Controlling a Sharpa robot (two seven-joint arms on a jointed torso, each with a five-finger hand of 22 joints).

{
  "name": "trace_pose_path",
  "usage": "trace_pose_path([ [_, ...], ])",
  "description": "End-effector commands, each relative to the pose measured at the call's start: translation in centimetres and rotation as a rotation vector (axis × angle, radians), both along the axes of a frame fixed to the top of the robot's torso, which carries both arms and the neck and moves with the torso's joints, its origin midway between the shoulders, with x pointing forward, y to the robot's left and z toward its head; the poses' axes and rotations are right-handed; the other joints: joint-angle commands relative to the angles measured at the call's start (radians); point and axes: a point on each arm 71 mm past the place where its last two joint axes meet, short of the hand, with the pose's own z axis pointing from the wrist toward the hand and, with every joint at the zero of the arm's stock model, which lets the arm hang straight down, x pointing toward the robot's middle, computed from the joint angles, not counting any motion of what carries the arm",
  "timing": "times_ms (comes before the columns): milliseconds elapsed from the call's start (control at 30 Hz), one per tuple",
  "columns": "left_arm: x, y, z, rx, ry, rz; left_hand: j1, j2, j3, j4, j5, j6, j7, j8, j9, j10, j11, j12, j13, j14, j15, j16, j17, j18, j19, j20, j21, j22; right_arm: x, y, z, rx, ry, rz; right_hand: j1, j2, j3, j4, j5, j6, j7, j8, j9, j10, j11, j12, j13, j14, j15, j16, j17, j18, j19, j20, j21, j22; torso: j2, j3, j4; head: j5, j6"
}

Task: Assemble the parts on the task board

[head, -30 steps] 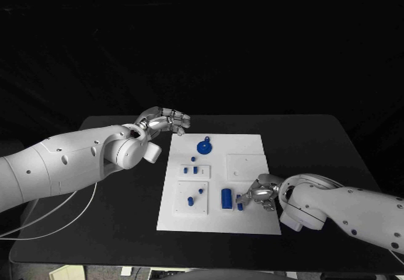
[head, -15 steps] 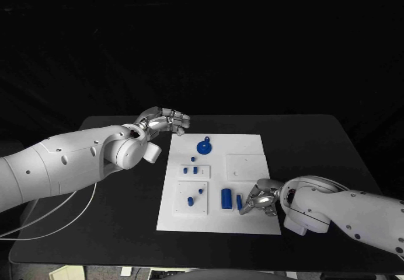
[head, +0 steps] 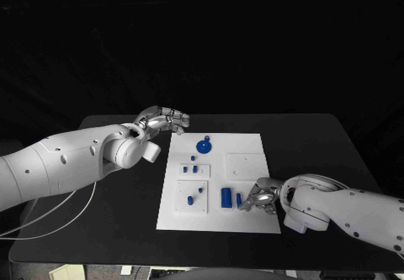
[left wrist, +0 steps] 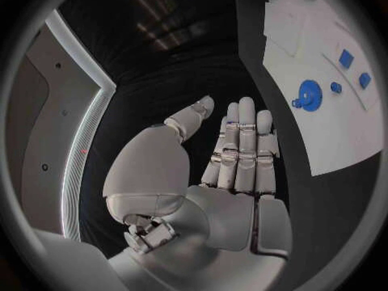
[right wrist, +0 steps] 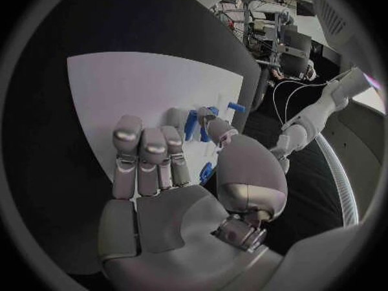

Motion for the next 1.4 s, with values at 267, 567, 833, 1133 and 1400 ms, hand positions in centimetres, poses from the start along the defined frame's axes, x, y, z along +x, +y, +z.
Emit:
trace_pose_path([
  [267, -0.1, -0.3, 0.1, -0.012, 0.003, -0.017, -0.007, -0.001, 0.000, 0.004, -0.001, -0.010, 0.000, 0.005, -0.001, -0.008, 0.001, -0.005, 0.001, 0.008, -0.001, -0.006, 0.002, 0.010, 0.005, 0.001, -0.004, 0.002, 0.0, 0.4, -0.2, -0.028, -0.002, 0.037, 0.026, 0.010, 0.103, 0.019, -0.005, 0.011, 0.001, -0.007, -0.007, 0.006, 0.001, 0.000, 0.003, 0.005, -0.007, -0.004, 0.002, 0.045, -0.001, 0.001, 0.001, 0.004, 0.000, 0.0002, -0.0004, 0.001, -0.002],
  [567, -0.1, -0.3, 0.0, -0.011, 0.005, -0.017, -0.006, -0.002, 0.000, 0.004, -0.001, -0.010, 0.000, 0.005, -0.001, -0.008, 0.001, -0.005, 0.001, 0.008, -0.001, -0.006, 0.002, 0.010, 0.004, 0.000, -0.004, 0.002, 0.0, 0.6, -0.3, -0.053, 0.008, 0.049, 0.038, 0.028, 0.124, -0.033, 0.012, 0.012, 0.002, -0.009, -0.010, 0.005, 0.003, 0.000, 0.003, 0.005, -0.005, -0.004, 0.003, 0.045, -0.002, 0.006, 0.005, 0.008, 0.000, 0.0003, -0.0002, 0.001, -0.001],
  [833, -0.1, -0.3, 0.0, -0.011, 0.006, -0.018, -0.006, -0.002, 0.000, 0.004, -0.001, -0.010, 0.000, 0.005, -0.001, -0.009, 0.001, -0.005, 0.001, 0.007, -0.001, -0.007, 0.003, 0.011, 0.004, 0.000, -0.005, 0.003, 0.1, 0.6, -0.4, -0.069, -0.004, 0.046, 0.027, 0.027, 0.120, -0.040, 0.010, 0.013, 0.003, -0.009, -0.010, 0.006, 0.003, 0.001, 0.004, 0.005, -0.004, -0.004, 0.003, 0.045, -0.001, 0.008, 0.005, 0.008, 0.000, 0.0004, 0.0000, 0.000, 0.000],
  [1133, 0.0, -0.2, 0.0, -0.010, 0.004, -0.014, -0.006, -0.002, 0.000, 0.004, -0.001, -0.010, 0.000, 0.005, -0.001, -0.009, 0.001, -0.005, 0.001, 0.007, -0.001, -0.008, 0.004, 0.010, 0.004, 0.000, -0.005, 0.003, -0.1, 0.1, -0.3, -0.019, 0.006, 0.037, 0.002, -0.021, 0.108, -0.033, 0.014, 0.011, 0.004, -0.011, -0.012, 0.002, 0.005, -0.004, 0.001, 0.006, -0.004, -0.005, 0.002, 0.045, 0.000, 0.010, 0.005, 0.007, 0.000, 0.0004, -0.0002, 0.000, 0.003],
  [1400, 0.5, 0.3, -0.1, -0.017, 0.002, 0.010, -0.007, -0.003, -0.001, 0.005, -0.002, -0.010, 0.000, 0.005, -0.002, -0.009, 0.001, -0.005, 0.001, 0.007, -0.001, -0.008, 0.005, 0.010, 0.004, 0.001, -0.006, 0.003, 0.5, -0.4, 0.7, 0.120, -0.005, 0.049, -0.040, -0.077, 0.003, -0.043, 0.062, -0.021, 0.012, -0.020, -0.008, -0.053, 0.012, -0.054, -0.027, -0.003, 0.002, -0.017, -0.002, 0.045, -0.016, 0.006, -0.011, 0.001, -0.007, -0.0005, -0.0024, -0.004, 0.020],
])
